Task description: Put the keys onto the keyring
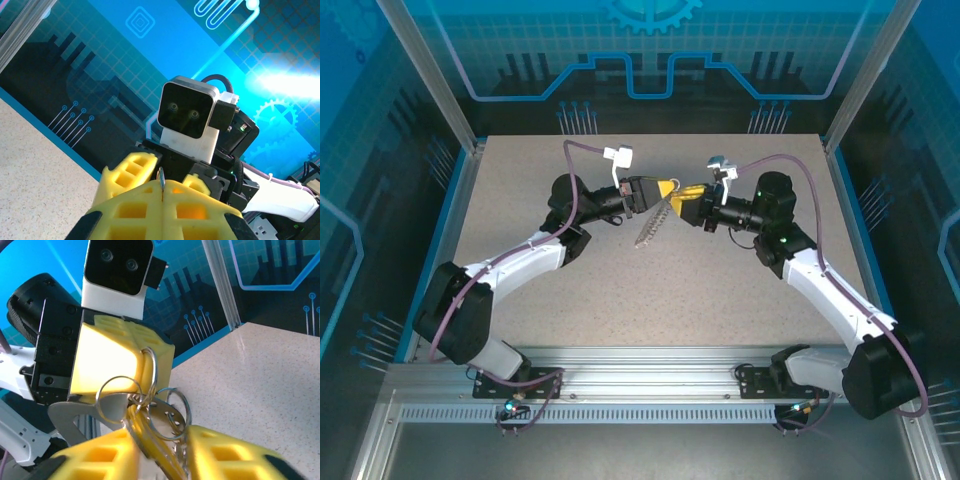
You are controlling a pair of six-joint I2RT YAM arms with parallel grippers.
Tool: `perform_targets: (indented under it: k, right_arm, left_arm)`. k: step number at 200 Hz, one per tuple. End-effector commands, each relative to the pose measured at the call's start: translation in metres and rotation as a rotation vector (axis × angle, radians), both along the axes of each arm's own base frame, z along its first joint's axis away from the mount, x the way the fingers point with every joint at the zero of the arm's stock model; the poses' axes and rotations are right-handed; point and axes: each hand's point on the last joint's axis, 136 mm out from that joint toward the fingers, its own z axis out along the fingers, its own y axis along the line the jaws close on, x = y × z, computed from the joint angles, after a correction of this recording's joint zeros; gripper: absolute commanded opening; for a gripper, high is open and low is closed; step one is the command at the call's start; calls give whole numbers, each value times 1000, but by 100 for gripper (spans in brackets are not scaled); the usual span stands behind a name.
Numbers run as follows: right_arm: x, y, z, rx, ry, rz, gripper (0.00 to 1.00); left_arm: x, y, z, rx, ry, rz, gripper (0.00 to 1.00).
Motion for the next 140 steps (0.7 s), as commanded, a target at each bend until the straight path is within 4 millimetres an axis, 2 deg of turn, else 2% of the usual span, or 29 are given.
perform_targets:
  k: [1,33,61,106,110,140]
  right_arm:
    - [-15,8,11,7,-46,72,22]
    - [-19,6,6,-9,-44,72,8]
    - [-24,3,-2,-40,-27,67,3]
    - [-26,1,-7,-59,-23,65,0]
    - [-27,1,-19,-68,2,67,0]
    - [-29,1,-30,-94,25,75,0]
  left_arm:
    - [-4,-1,18,-26,-73,-11,0]
    - [-4,-1,20,-22,-80,-9,0]
    - [-6,0,22,-17,-87,-6,0]
    - [-7,4,26,-17,-105,5,0]
    - [-6,4,26,-16,-104,6,0]
    - [-7,7,29,-17,-113,13,0]
